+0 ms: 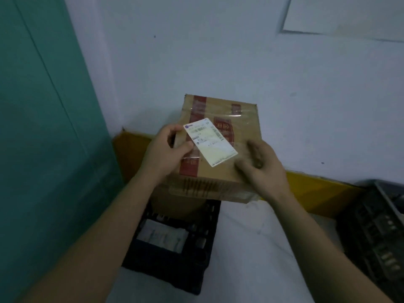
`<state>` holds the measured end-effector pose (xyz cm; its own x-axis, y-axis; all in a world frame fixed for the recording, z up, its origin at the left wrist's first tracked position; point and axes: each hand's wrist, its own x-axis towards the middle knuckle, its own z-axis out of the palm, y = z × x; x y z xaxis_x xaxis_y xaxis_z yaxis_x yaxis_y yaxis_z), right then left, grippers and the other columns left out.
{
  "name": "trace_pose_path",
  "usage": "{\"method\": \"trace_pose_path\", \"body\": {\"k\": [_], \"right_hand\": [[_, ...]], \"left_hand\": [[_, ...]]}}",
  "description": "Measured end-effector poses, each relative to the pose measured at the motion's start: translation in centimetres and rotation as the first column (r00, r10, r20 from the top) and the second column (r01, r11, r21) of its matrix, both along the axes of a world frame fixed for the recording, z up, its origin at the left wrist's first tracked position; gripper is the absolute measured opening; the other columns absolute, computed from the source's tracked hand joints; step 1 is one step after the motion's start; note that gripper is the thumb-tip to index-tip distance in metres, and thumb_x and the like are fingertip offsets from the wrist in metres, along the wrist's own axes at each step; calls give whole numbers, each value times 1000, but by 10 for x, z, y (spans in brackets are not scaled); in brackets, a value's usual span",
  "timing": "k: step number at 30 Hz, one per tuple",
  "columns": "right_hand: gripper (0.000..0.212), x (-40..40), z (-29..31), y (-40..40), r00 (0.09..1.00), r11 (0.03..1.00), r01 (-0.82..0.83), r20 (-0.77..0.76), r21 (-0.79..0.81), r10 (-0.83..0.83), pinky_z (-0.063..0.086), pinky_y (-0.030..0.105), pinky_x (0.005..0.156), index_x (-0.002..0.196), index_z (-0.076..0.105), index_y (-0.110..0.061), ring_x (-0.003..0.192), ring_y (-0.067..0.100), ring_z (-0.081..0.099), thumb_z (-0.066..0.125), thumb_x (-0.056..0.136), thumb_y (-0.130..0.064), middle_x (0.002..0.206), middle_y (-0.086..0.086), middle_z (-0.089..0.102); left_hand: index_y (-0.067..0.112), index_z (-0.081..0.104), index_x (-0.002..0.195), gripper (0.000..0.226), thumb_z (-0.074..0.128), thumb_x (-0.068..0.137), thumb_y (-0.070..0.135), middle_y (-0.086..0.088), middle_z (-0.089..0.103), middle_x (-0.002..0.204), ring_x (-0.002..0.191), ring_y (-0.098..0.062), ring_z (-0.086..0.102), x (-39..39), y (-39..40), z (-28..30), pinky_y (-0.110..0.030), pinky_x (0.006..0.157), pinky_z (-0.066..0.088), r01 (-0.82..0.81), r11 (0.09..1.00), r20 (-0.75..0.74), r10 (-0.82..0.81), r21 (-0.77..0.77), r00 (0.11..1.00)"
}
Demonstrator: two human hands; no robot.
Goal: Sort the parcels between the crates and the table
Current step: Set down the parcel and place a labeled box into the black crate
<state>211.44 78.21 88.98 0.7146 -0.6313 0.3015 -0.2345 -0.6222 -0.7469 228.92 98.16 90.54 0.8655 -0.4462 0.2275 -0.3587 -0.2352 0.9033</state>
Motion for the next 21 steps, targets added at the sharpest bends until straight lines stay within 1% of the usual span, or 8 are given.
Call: {"method": "trace_pose_path", "body": {"k": [3,7,11,14,15,17,19,21], "right_hand": [[85,41,-18,29,995,995,-91,-24,28,92,57,46,109,157,49,-32,134,17,55,79,85,-67,152,-12,44],[113,86,-41,48,973,982,-187,-132,36,190,51,52,117,160,39,-43,151,22,38,74,66,-95,164,-13,24],[122,106,-56,45,956,985,-174,-237,13,172,47,54,120,164,31,-43,157,24,29,69,64,-100,171,-13,15],[129,114,-62,41,928,990,-140,-351,-4,130,41,57,124,168,24,-41,163,28,19,58,63,-107,178,-12,2],[129,117,-62,41,921,991,-135,-370,-12,121,39,58,125,169,22,-41,165,29,16,55,63,-108,179,-10,-1],[128,121,-62,42,913,991,-131,-392,-12,115,35,59,127,169,18,-43,166,30,9,51,65,-108,181,-6,-5],[127,122,-62,43,904,992,-126,-414,-25,104,29,60,130,170,13,-43,167,32,5,49,67,-108,181,-2,-9],[125,122,-63,43,891,990,-135,-443,-52,98,25,61,131,170,9,-43,167,34,1,45,69,-107,181,1,-11]], "left_hand": [[33,52,150,64,81,93,36,10,55,153,127,-9,55,49,23,2,-30,96,51,103,986,-36,-99,132,994],[35,43,158,82,85,88,44,5,46,163,142,-19,48,98,41,-12,-33,102,44,144,947,-27,-143,288,989],[33,36,162,94,87,84,50,6,44,164,146,-20,46,129,37,-39,-39,114,42,223,906,-59,-217,360,974],[31,34,163,90,82,89,50,11,44,157,141,-13,46,137,29,-57,-31,109,41,272,872,-3,-297,407,955],[34,34,163,87,78,91,53,8,43,159,141,-15,47,139,27,-61,-32,108,42,255,869,25,-293,424,956],[37,29,163,87,70,91,66,3,36,166,146,-22,46,144,25,-67,-41,111,45,189,853,81,-259,486,962],[37,25,164,89,61,92,75,2,26,171,151,-25,40,149,24,-69,-49,115,44,141,808,135,-263,572,955],[35,26,165,88,55,94,77,3,21,173,155,-26,32,149,23,-69,-52,118,41,120,780,174,-283,614,943]]}}
